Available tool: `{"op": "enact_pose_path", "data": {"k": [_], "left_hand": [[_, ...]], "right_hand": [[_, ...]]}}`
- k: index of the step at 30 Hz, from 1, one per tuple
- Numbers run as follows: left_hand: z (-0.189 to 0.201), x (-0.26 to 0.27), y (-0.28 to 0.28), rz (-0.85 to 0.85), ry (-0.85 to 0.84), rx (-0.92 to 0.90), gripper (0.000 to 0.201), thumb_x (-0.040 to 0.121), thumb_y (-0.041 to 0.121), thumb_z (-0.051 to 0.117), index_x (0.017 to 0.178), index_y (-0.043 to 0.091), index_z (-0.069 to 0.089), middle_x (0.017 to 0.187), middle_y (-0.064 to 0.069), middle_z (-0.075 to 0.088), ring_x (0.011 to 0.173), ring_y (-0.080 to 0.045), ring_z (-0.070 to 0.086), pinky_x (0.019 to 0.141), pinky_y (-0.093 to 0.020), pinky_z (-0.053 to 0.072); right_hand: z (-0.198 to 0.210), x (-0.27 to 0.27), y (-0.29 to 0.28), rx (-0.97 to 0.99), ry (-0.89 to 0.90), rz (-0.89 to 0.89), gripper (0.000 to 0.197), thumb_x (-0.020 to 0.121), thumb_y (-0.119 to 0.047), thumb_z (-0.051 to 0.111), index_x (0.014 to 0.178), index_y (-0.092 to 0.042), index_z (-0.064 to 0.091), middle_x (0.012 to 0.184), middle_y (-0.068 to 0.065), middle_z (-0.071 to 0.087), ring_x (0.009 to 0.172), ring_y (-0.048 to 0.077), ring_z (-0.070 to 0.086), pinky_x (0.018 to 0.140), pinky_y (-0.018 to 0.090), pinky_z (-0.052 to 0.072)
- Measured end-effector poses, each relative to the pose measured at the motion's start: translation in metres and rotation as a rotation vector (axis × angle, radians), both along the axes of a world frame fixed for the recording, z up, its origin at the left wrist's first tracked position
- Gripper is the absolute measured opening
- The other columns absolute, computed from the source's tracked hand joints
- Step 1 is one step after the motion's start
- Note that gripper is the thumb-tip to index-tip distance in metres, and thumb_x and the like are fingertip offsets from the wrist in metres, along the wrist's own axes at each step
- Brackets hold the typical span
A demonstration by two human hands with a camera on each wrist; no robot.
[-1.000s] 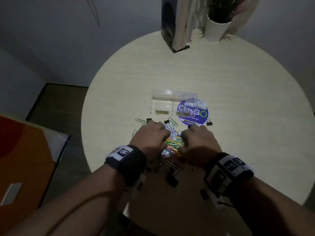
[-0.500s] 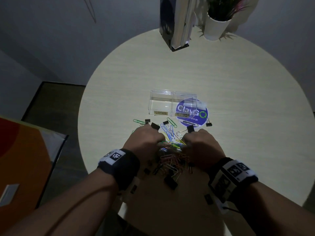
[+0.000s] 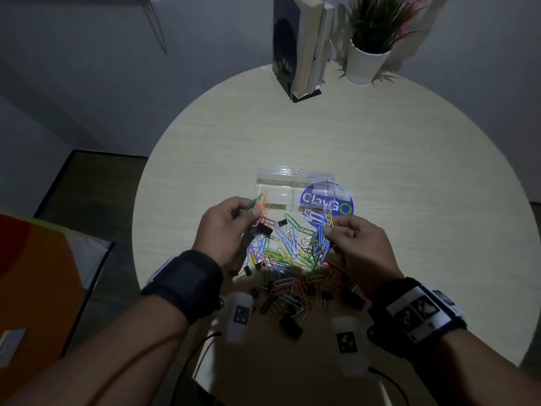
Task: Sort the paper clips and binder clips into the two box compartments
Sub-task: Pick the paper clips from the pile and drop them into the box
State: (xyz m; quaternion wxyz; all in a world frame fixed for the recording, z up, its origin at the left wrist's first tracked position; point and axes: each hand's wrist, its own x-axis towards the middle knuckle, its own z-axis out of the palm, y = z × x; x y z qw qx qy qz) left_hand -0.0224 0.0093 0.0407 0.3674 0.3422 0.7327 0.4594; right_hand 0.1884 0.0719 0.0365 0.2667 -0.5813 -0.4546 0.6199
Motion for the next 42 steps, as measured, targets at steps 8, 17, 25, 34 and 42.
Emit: {"op": "enact_pose_path", "data": {"k": [8, 17, 25, 34, 42], "left_hand": [[-0.013, -0.021, 0.069, 0.016, 0.398, 0.008, 0.008, 0.088, 0.027, 0.067, 0.086, 0.021, 0.072, 0.076, -0.001, 0.071, 0.074, -0.021, 0.065, 0.069, -0.031, 0.05], [-0.035, -0.017, 0.07, -0.375, 0.793, -0.092, 0.023, 0.091, 0.027, 0.063, 0.112, 0.02, 0.069, 0.094, -0.012, 0.065, 0.097, -0.028, 0.058, 0.077, -0.031, 0.044], [-0.038, -0.038, 0.044, -0.179, 0.69, 0.097, 0.023, 0.083, 0.011, 0.068, 0.104, 0.018, 0.074, 0.101, -0.001, 0.073, 0.097, -0.026, 0.057, 0.085, -0.013, 0.033], [-0.038, -0.056, -0.013, -0.057, 0.577, -0.02, 0.017, 0.085, 0.014, 0.061, 0.091, 0.025, 0.073, 0.09, 0.013, 0.065, 0.096, -0.012, 0.049, 0.081, -0.027, 0.038], [-0.058, -0.058, -0.009, -0.442, 0.748, -0.311, 0.034, 0.08, 0.031, 0.054, 0.111, 0.022, 0.063, 0.115, -0.002, 0.064, 0.106, -0.034, 0.052, 0.09, -0.04, 0.045]], "right_hand": [[0.027, -0.016, 0.032, 0.053, 0.126, -0.083, 0.02, 0.089, -0.003, 0.067, 0.107, 0.004, 0.062, 0.091, 0.032, 0.064, 0.069, 0.028, 0.055, 0.045, 0.024, 0.052], [0.032, -0.035, 0.054, 0.109, 0.136, -0.106, 0.009, 0.089, -0.003, 0.066, 0.097, -0.005, 0.068, 0.07, 0.003, 0.072, 0.05, 0.012, 0.063, 0.046, 0.02, 0.05], [0.006, -0.086, 0.073, 0.447, -0.174, 0.116, 0.01, 0.085, -0.016, 0.071, 0.094, -0.02, 0.07, 0.074, 0.001, 0.068, 0.066, 0.008, 0.061, 0.072, 0.03, 0.054], [-0.014, -0.113, 0.076, 0.832, -0.847, 0.868, 0.02, 0.091, -0.018, 0.057, 0.108, -0.014, 0.067, 0.1, 0.012, 0.07, 0.095, 0.033, 0.061, 0.078, 0.035, 0.046], [0.0, -0.074, 0.043, 0.774, -0.72, 0.554, 0.009, 0.084, -0.025, 0.06, 0.084, -0.019, 0.066, 0.085, 0.004, 0.065, 0.084, 0.026, 0.058, 0.074, 0.034, 0.045]]}}
